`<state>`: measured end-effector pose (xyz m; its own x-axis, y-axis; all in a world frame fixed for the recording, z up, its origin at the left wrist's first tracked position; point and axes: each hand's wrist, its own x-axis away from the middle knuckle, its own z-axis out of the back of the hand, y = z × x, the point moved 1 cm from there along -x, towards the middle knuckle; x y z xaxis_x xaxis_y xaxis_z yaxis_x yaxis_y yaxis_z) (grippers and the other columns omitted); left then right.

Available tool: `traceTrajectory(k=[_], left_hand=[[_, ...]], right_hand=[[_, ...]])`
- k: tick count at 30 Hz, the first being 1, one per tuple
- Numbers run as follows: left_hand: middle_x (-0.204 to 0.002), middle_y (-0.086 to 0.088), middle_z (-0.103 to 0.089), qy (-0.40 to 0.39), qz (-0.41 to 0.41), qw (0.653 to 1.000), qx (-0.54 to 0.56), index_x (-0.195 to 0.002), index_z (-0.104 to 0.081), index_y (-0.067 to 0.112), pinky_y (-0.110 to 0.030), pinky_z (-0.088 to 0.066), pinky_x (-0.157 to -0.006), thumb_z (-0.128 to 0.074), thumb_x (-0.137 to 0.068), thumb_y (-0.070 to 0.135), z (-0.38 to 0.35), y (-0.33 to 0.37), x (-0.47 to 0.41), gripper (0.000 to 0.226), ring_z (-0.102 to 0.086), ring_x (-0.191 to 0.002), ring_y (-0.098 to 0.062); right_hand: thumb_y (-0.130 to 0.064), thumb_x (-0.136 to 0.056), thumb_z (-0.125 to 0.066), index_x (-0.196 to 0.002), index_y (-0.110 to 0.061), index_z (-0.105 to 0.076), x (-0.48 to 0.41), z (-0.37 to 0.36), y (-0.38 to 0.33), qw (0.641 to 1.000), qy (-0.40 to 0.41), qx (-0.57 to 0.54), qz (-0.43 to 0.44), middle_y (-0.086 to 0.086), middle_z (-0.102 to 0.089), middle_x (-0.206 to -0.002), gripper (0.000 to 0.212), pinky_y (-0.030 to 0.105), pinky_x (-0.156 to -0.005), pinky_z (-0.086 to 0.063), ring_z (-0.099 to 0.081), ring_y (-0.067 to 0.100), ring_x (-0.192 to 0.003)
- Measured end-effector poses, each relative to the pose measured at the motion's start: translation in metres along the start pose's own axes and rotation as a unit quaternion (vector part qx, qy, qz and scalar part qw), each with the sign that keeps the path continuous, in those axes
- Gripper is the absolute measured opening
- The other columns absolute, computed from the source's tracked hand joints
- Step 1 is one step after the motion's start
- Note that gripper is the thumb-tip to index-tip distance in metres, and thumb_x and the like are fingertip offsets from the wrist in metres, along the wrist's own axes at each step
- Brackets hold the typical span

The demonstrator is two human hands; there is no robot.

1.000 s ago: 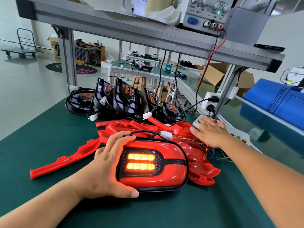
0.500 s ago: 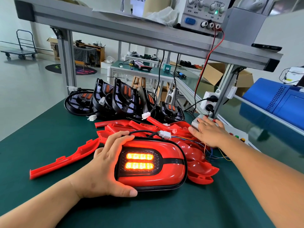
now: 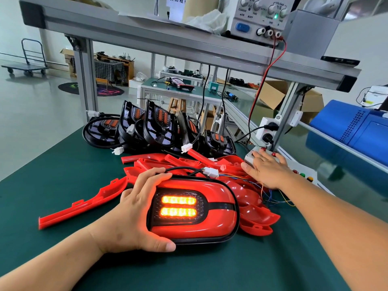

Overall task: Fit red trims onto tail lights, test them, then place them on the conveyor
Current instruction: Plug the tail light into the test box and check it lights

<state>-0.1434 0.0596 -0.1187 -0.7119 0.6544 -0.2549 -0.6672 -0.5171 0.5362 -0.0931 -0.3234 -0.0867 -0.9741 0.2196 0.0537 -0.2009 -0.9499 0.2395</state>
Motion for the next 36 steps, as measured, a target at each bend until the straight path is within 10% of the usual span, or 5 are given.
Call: traceTrajectory(k=[12,17,21,32,36], left_hand=[[-0.145,0.039,0.007,0.020,-0.016,1.000,0.011,-0.140,0.001,0.056,-0.033,-0.012,-0.109,-0.070,-0.043,0.086,-0.004,-0.006,0.000,0.124,0.004,-0.133,0.025],[-0.147,0.038,0.012,0.016,-0.015,1.000,0.012,-0.140,0.016,0.056,-0.037,-0.012,-0.116,-0.067,-0.043,0.090,-0.004,-0.005,0.001,0.132,0.008,-0.135,0.022],[-0.144,0.043,0.012,0.024,-0.013,0.999,0.025,-0.144,0.012,0.050,-0.040,-0.012,-0.117,-0.048,-0.048,0.099,-0.002,-0.003,0.002,0.123,0.008,-0.133,0.025],[-0.138,0.052,0.009,0.056,-0.020,0.998,0.038,-0.144,0.005,0.048,-0.034,-0.010,-0.113,-0.029,-0.072,0.085,-0.004,-0.001,0.005,0.088,0.005,-0.128,0.031],[-0.145,0.029,-0.021,0.143,0.001,0.976,0.165,-0.145,-0.019,0.042,-0.032,-0.023,-0.116,-0.035,-0.084,0.068,-0.002,-0.004,0.006,0.067,-0.028,-0.131,0.017]], right_hand=[[-0.081,-0.066,0.009,-0.095,-0.024,-0.053,0.015,0.006,0.006,0.996,0.037,-0.082,-0.010,-0.008,-0.009,-0.164,0.089,0.046,-0.117,0.004,0.004,0.010,-0.151],[-0.073,-0.089,-0.011,-0.082,-0.027,-0.044,0.030,0.021,0.008,0.992,0.047,-0.110,-0.033,0.001,-0.050,-0.137,0.057,0.044,-0.111,-0.013,-0.024,0.016,-0.145],[-0.060,-0.096,-0.038,-0.100,-0.034,-0.058,0.048,0.034,-0.012,0.991,0.069,-0.113,0.026,-0.006,-0.061,-0.108,0.033,0.034,-0.085,-0.037,-0.056,0.021,-0.110],[-0.032,-0.102,-0.044,-0.137,-0.028,-0.054,0.075,0.022,-0.054,0.979,0.060,-0.181,0.066,0.000,-0.049,-0.140,0.036,0.039,-0.106,-0.040,-0.047,0.022,-0.127],[-0.027,-0.104,-0.039,-0.137,-0.028,-0.054,0.075,0.022,-0.062,0.979,0.071,-0.179,0.064,0.000,-0.049,-0.142,0.037,0.039,-0.106,-0.039,-0.045,0.022,-0.130]])
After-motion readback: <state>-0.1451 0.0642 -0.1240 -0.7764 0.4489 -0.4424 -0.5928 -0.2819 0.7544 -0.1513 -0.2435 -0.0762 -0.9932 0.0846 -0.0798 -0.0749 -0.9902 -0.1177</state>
